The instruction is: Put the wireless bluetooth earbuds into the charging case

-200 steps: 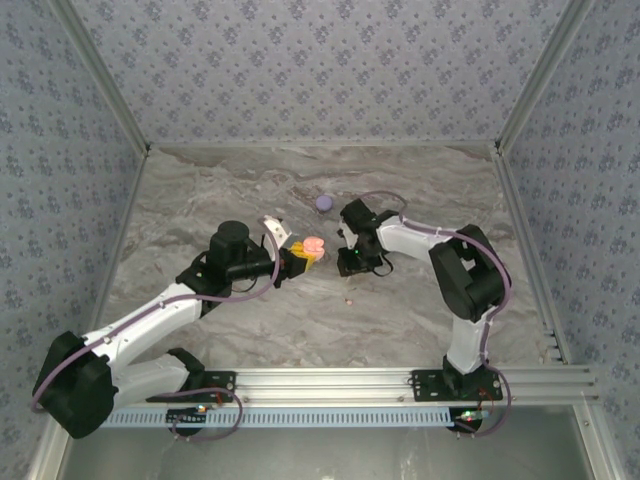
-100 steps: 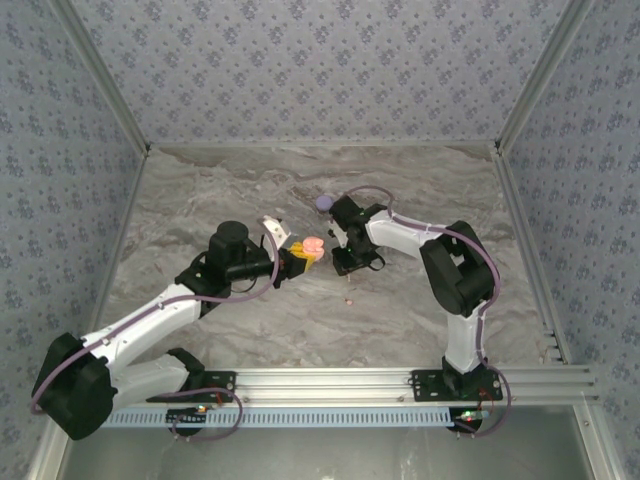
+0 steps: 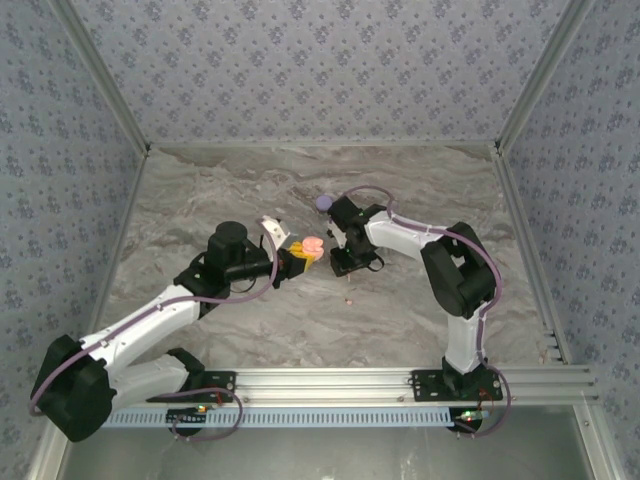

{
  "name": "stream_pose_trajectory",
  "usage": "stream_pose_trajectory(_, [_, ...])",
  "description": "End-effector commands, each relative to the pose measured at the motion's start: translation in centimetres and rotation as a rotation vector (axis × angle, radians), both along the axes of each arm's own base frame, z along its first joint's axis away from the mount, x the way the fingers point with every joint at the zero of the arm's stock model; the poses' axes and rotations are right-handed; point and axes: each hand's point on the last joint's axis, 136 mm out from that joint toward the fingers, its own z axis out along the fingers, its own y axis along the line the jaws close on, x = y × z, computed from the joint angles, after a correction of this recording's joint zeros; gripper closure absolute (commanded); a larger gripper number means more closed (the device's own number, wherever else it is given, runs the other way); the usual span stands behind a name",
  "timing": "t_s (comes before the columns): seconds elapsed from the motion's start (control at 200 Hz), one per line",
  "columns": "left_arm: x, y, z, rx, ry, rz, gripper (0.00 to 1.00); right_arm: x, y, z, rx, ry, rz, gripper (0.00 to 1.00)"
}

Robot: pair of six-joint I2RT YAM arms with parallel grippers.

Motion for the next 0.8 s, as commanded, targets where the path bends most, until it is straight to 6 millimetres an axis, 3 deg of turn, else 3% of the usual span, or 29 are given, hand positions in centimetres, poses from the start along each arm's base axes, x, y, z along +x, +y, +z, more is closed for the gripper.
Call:
stream_pose_trajectory(0.0, [-0.2,0.2,0.9,-0.018,-0.03,0.003,0.86,-0.1,0.2,0.9,-0.003,-0.005,-0.031,0.63])
stream_pose_trajectory(0.795, [-0.3,0.1,1.0,-0.02,-0.031,-0.001,0.86,-0.3,0.2,-0.2,-0.075,-0.004,-0.042,0.65])
